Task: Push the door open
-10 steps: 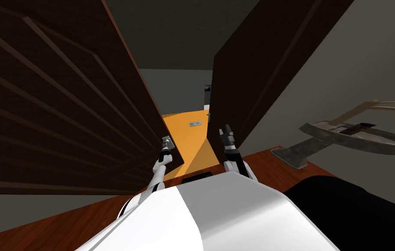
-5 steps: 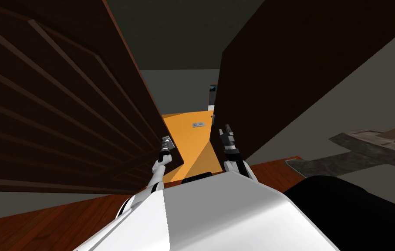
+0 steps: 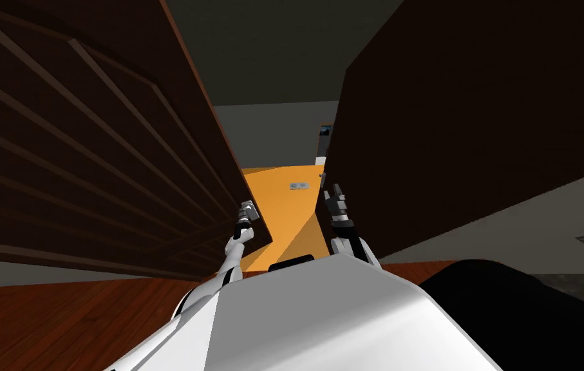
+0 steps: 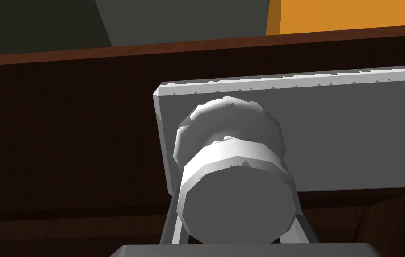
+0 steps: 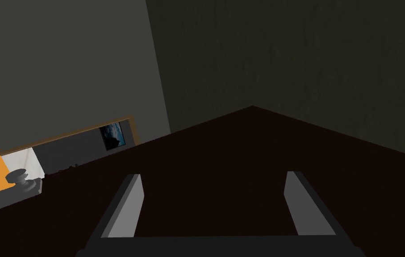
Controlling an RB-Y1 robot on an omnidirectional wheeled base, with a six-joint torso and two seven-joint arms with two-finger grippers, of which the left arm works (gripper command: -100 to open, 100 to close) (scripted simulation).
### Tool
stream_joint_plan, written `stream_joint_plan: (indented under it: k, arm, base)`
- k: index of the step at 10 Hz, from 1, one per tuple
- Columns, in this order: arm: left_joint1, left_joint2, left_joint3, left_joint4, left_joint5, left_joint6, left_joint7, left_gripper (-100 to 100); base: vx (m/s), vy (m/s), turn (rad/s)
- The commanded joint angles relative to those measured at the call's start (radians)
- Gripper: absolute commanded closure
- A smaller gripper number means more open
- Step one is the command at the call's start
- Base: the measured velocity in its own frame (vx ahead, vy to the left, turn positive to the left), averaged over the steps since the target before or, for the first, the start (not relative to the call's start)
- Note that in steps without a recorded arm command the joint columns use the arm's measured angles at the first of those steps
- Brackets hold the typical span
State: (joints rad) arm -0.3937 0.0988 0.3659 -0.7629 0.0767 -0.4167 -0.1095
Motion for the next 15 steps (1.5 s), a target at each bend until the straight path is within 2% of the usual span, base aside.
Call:
stream_joint_plan:
  k: [1, 7, 8, 15]
  arm:
    - [-0.012, 0.012, 0.006, 0.016, 0.007, -0.014, 0.002, 100]
    - [-0.03, 0.013, 0.006, 0.052, 0.022, -0.025, 0.001, 100]
    - [-0.022, 0.017, 0.009, 0.047, 0.022, -0.022, 0.0, 100]
    - [-0.03, 0.037, 0.022, 0.069, 0.017, -0.032, 0.014, 100]
  base:
    - [0.155, -0.082, 0.137]
    - [0.169, -0.097, 0.131]
    - [0.061, -0.027, 0.053]
    - [0.18, -0.028, 0.095]
